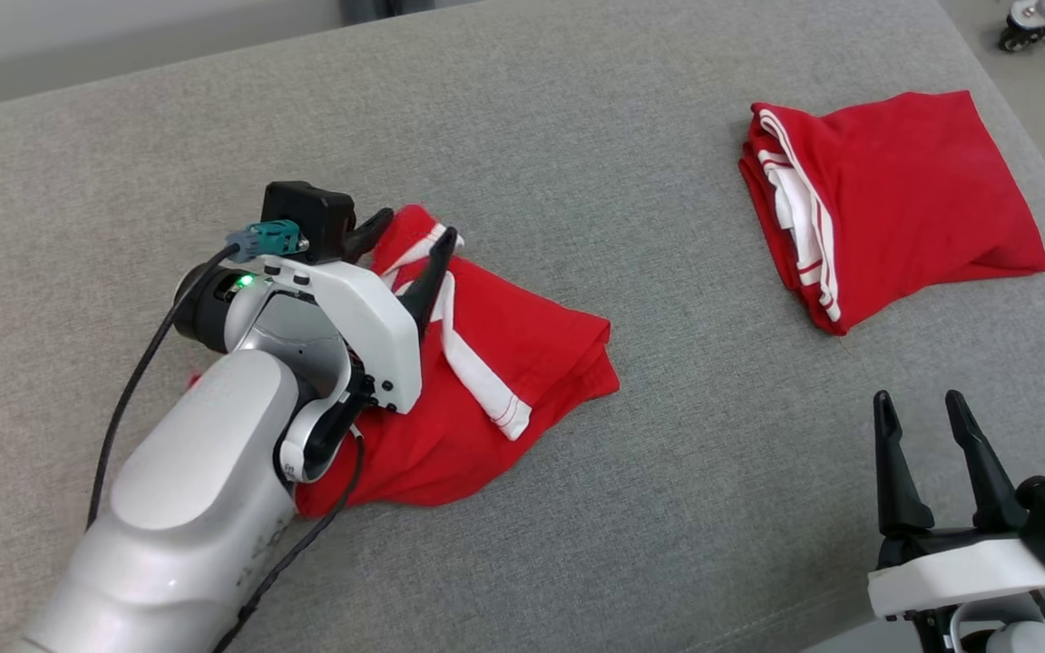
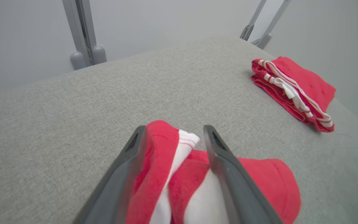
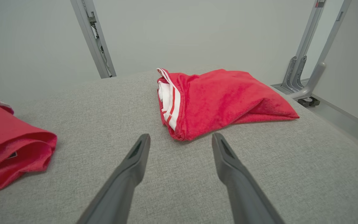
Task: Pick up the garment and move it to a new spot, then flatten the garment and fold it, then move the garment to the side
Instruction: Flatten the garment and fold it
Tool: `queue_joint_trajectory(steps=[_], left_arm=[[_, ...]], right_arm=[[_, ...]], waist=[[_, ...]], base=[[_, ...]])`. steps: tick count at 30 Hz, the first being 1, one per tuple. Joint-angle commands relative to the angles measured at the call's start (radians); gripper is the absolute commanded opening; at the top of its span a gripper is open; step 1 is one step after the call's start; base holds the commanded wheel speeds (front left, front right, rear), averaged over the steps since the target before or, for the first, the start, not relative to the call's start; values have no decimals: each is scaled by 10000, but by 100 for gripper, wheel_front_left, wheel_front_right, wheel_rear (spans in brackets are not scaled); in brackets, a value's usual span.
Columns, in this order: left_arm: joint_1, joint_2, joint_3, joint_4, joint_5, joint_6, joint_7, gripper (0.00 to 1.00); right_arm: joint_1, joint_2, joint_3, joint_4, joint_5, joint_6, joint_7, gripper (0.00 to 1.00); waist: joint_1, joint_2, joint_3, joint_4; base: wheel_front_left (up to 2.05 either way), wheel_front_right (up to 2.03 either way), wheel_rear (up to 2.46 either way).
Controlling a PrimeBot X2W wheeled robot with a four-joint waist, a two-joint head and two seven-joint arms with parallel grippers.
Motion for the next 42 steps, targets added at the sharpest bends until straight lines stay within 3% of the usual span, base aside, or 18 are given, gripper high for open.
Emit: queue_joint_trajectory(steps=[1, 7, 13, 16, 22, 26, 31, 40, 41, 42], left_arm=[[-115, -54, 34, 238, 30, -91, -151, 100], [182, -265, 25, 418, -120, -356, -813, 100], [820, -5, -893, -1645, 236, -438, -36, 100], [1329, 485, -1050, -2908, 310, -20, 627, 100], [3239, 1476, -299, -4686, -28, 1430, 612, 100], [4239, 1938, -94, -5053, -250, 1848, 604, 100], [5132, 1999, 466, -5177, -670, 2337, 115, 100], [5447, 1624, 603, -4870, -1709, 1562, -108, 100], [5326, 1602, 489, -4742, -1600, 1456, -118, 95], [5248, 1474, 424, -4658, -1613, 1354, -162, 77]], right_arm=[[3, -44, -82, 8, 15, 2, -49, 100], [174, -44, -335, 11, -40, 2, -49, 100], [374, -44, -427, -28, -201, 2, -49, 100], [431, -42, -370, -45, -204, 2, -49, 100], [703, -47, -447, -126, -161, 2, -49, 100], [890, -38, -579, -122, -275, 2, -49, 100], [730, -42, -579, -155, -299, 2, -49, 100], [738, -45, -582, -145, -448, 2, -49, 100], [687, -44, -539, -139, -448, 2, -49, 100], [657, -45, -511, -138, -449, 2, -49, 100]], waist=[[0, 0, 32, -44], [0, 0, -234, 192], [0, 0, -711, 527], [0, 0, -897, 552], [0, 0, -1112, 494], [0, 0, -1108, 647], [0, 0, -1101, 689], [0, 0, -1046, 1000], [0, 0, -1052, 996], [0, 0, -1054, 988]], base=[[0, 0, 0], [0, 0, 0], [0, 0, 0], [0, 0, 0], [0, 0, 0], [0, 0, 0], [0, 0, 0], [0, 0, 0], [0, 0, 0], [0, 0, 0]])
